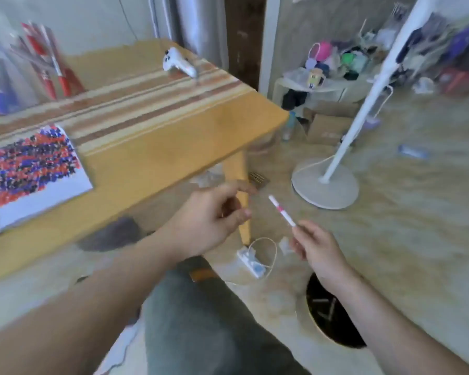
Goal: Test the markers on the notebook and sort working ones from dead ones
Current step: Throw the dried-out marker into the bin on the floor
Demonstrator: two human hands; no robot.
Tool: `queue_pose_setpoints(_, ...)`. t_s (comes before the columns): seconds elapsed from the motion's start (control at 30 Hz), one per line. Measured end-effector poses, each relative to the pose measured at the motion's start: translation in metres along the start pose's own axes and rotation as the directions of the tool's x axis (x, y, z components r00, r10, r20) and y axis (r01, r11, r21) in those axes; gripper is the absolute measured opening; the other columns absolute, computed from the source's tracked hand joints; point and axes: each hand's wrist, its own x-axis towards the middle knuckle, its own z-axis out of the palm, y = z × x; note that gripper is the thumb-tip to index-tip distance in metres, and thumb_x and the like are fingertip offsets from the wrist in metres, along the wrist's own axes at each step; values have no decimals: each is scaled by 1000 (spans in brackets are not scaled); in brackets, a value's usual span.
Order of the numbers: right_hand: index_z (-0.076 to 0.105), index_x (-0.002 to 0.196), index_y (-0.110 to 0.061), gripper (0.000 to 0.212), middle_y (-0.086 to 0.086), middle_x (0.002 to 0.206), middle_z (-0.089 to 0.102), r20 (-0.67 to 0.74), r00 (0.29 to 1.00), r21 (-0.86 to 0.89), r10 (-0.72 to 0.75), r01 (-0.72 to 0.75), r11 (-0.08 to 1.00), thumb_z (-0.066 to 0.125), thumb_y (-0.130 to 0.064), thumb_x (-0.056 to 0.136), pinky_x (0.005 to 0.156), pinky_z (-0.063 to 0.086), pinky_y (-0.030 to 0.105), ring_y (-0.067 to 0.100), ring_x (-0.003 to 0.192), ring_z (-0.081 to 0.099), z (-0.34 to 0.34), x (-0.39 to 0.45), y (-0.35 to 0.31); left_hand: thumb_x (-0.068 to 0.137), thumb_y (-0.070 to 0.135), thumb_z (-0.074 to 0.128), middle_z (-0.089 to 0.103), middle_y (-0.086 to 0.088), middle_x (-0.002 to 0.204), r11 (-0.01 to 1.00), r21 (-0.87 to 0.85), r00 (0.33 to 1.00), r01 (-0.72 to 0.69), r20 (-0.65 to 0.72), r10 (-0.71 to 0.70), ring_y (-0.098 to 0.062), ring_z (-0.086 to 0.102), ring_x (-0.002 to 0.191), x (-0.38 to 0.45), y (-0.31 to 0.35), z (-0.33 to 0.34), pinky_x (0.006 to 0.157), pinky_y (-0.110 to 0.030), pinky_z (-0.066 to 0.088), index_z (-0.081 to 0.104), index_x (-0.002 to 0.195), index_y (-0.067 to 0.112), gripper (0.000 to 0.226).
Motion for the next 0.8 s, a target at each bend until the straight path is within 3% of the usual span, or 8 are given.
queue_pose_setpoints(0.07,64,90,-3,19,11,67,53,-100,939,4,328,-330,944,52,-3,105,38,33,18,5,38,44,-29,-18,87,100,41,60,60,18,72,992,23,982,120,143,-122,-4,59,72,6,-22,64,70,-21,47,65,116,35,17)
queue_pose_setpoints(0.17,61,94,0,16,10,63,49,-163,686,122,710,-700,704,51,-4,106,33,27,18,13,32,42,-54,-63,206,99,46,54,69,9,101,953,291,867,89,449,-218,-17,64,100,-9,-51,136,90,-35,52,66,116,38,22)
queue_pose_setpoints(0.23,64,113,-4,15,8,62,51,-203,586,175,784,-766,618,52,-11,106,38,28,23,18,39,43,-62,-83,248,101,44,50,68,8,116,903,424,795,-67,570,-209,-17,61,111,-15,-48,157,94,-38,52,65,120,40,25)
queue_pose_setpoints(0.37,60,106,-4,12,15,88,66,-203,431,425,879,-770,476,60,-16,103,64,45,36,25,68,55,-73,-76,240,100,43,44,70,14,109,931,357,869,-79,482,-111,-9,62,100,-15,-42,148,85,-34,53,63,117,43,25)
queue_pose_setpoints(0.43,57,107,-5,8,16,95,68,-233,481,434,845,-726,533,58,-11,104,80,54,42,27,75,57,-79,-58,228,98,44,48,70,15,101,933,359,895,19,410,-176,-7,63,92,-15,-49,136,80,-29,52,66,113,43,23)
queue_pose_setpoints(0.53,58,118,-8,17,20,91,66,-248,676,197,694,-666,719,59,-3,101,67,54,43,29,77,57,-82,-31,210,97,40,54,64,20,88,955,265,915,135,337,-223,-2,59,81,-11,-52,131,76,-23,49,68,111,43,19)
queue_pose_setpoints(0.63,63,120,-3,24,16,80,64,-183,782,30,596,-602,798,55,3,98,52,42,28,21,63,55,-63,-7,183,98,41,51,67,18,91,953,296,900,65,395,-184,-3,59,84,-11,-45,136,78,-26,51,66,113,42,21)
queue_pose_setpoints(0.8,70,107,-16,20,8,86,69,-62,933,-44,354,-357,933,58,-4,95,59,49,27,19,73,62,6,-2,100,98,36,51,71,12,101,976,214,885,-24,459,-79,-9,63,92,-22,-35,131,82,-31,53,69,114,37,24)
